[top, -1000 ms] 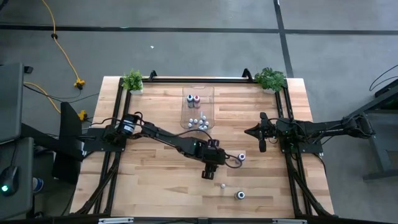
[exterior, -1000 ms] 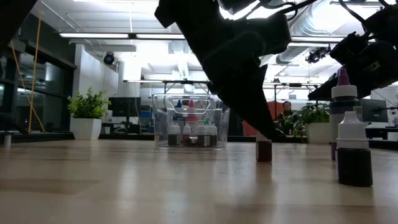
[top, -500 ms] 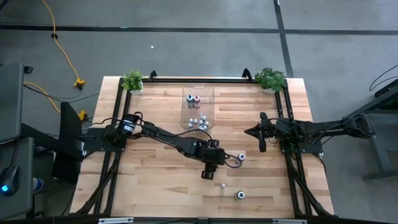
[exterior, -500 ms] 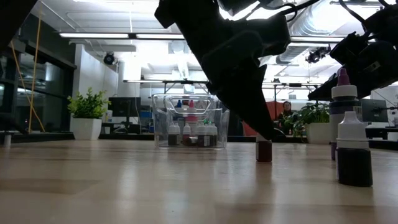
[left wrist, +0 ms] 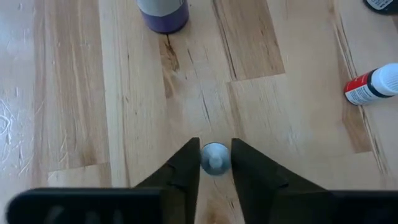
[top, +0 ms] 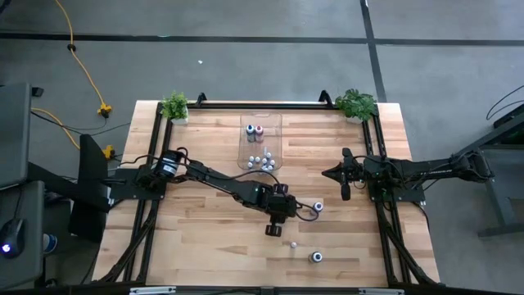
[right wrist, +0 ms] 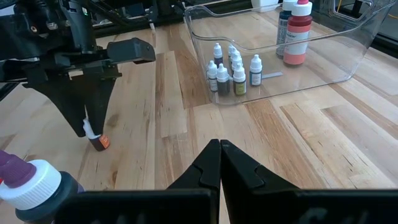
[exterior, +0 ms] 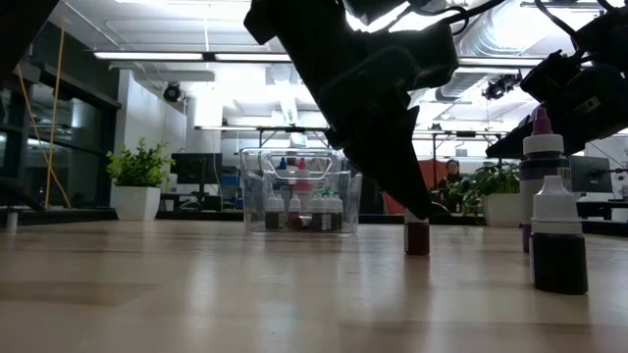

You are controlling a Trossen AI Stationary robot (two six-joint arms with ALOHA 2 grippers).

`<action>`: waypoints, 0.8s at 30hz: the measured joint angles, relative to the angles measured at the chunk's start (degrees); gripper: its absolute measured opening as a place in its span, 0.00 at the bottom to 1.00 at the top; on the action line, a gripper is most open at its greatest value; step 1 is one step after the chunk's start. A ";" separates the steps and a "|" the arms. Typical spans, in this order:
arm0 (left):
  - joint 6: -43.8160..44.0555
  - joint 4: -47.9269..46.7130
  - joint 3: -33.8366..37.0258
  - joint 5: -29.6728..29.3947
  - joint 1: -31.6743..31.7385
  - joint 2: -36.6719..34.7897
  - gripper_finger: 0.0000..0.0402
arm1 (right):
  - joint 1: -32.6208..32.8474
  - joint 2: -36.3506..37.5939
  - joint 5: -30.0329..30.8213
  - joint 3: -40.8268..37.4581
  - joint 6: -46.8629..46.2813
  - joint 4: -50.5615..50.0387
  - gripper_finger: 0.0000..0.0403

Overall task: Pick & Place food coloring
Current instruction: Put the small orange food coloring into the transparent bin

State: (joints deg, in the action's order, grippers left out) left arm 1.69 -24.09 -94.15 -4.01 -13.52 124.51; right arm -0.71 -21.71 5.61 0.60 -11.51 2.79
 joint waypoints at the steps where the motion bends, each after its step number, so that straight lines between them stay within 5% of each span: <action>1: -0.01 0.04 0.00 0.01 0.00 0.00 0.19 | -0.01 0.00 0.01 -0.02 0.00 0.00 0.00; 7: -0.04 -0.09 0.00 0.48 0.00 -0.07 0.09 | 0.00 0.00 0.01 0.00 0.00 -0.01 0.00; 24: -0.09 -1.93 0.01 -0.74 0.00 -0.55 0.08 | -0.02 0.00 0.01 0.00 0.00 -0.01 0.00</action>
State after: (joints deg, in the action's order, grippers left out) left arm 1.59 -26.02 -94.14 -4.75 -13.52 123.96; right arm -0.73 -21.71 5.63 0.60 -11.51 2.79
